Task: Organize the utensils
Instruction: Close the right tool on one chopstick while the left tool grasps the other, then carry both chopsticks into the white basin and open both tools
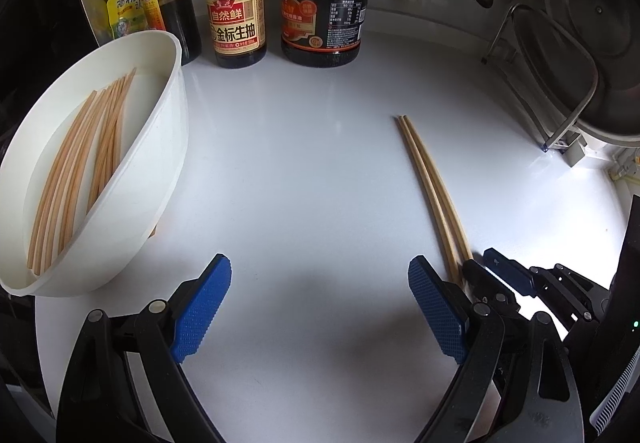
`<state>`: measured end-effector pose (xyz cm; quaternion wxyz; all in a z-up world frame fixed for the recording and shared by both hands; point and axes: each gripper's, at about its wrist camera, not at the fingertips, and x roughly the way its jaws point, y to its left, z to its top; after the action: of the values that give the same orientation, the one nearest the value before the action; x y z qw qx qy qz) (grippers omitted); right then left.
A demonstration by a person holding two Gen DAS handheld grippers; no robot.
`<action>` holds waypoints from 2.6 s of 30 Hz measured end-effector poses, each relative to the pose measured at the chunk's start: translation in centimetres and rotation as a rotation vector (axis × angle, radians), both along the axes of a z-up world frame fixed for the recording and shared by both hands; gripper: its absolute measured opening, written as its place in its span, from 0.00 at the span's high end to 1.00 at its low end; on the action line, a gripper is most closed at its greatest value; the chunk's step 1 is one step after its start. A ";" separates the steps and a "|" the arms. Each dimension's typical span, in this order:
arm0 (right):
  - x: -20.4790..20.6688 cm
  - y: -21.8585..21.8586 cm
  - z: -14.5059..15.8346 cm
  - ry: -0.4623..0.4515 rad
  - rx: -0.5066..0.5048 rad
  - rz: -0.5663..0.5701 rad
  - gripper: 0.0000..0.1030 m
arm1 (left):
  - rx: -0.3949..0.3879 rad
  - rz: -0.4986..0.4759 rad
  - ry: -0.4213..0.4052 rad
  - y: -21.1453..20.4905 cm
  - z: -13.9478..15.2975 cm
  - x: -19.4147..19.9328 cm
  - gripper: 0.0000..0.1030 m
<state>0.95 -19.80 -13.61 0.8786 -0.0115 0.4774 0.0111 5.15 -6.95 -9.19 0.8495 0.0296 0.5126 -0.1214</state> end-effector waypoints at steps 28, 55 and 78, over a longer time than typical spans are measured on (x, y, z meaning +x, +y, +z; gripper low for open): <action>-2.5 -6.5 0.0 -0.017 0.027 -0.107 0.93 | 0.010 -0.005 0.036 -6.9 -3.3 0.4 0.14; -1.6 -6.1 -0.1 -0.027 -0.010 -0.098 0.73 | 0.082 -0.011 0.037 -5.4 -3.9 0.1 0.19; -1.8 -5.4 2.2 -0.040 0.093 -0.137 0.94 | -0.037 -0.125 0.034 -4.9 -1.3 -0.8 0.93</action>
<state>-0.86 -25.22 -11.45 0.8863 0.0616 0.4582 -0.0272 4.33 -11.85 -10.45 0.8319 0.0435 0.5216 -0.1842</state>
